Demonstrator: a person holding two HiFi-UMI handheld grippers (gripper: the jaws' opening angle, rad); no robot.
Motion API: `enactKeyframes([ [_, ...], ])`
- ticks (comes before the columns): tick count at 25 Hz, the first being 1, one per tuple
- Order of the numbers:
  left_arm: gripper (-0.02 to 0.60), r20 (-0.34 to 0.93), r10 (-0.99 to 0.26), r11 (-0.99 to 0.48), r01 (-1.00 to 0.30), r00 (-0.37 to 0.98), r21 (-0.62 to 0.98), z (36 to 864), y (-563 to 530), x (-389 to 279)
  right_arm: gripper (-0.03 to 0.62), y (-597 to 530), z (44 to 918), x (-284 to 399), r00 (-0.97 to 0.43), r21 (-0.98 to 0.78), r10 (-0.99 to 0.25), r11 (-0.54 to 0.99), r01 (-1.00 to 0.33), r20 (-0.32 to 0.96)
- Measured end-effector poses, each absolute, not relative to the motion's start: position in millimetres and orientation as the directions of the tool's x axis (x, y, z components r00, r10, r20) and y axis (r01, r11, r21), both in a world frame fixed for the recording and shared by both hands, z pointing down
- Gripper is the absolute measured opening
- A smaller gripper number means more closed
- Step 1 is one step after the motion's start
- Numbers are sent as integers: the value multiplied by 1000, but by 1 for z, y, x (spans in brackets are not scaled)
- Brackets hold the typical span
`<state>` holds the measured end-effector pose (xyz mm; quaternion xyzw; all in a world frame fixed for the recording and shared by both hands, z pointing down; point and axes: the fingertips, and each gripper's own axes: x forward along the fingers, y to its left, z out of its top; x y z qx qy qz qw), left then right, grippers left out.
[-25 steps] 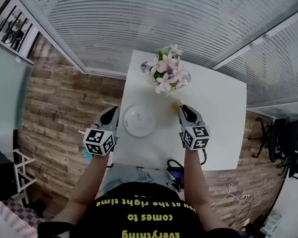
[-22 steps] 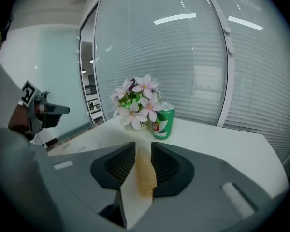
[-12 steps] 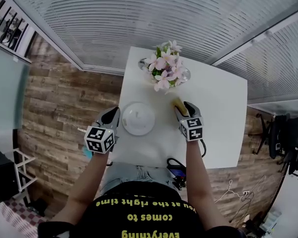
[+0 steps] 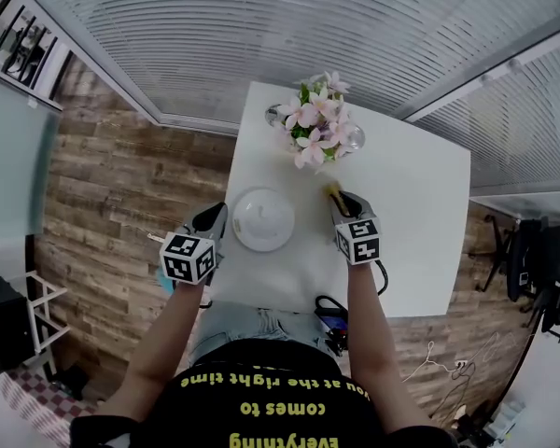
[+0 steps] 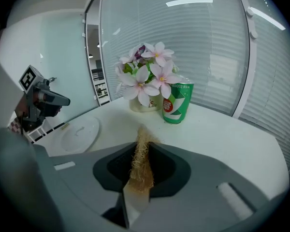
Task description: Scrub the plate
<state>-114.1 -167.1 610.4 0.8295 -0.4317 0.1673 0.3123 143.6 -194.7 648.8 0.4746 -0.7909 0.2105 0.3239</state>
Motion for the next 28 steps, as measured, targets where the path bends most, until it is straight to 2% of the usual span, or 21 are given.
enactKeyframes([
  [12, 3, 594, -461, -321, -748, 659, 581, 639, -140, -107, 67, -170, 638, 87, -467, -100, -549, 568, -817, 694],
  [22, 137, 593, -339, -208, -673, 730, 710, 659, -119, -99, 67, -161, 643, 69, -495, -116, -507, 607, -786, 706],
  [28, 150, 552, -315, -159, -617, 772, 771, 657, -116, -88, 67, -156, 649, 64, -493, -115, -487, 618, -778, 720],
])
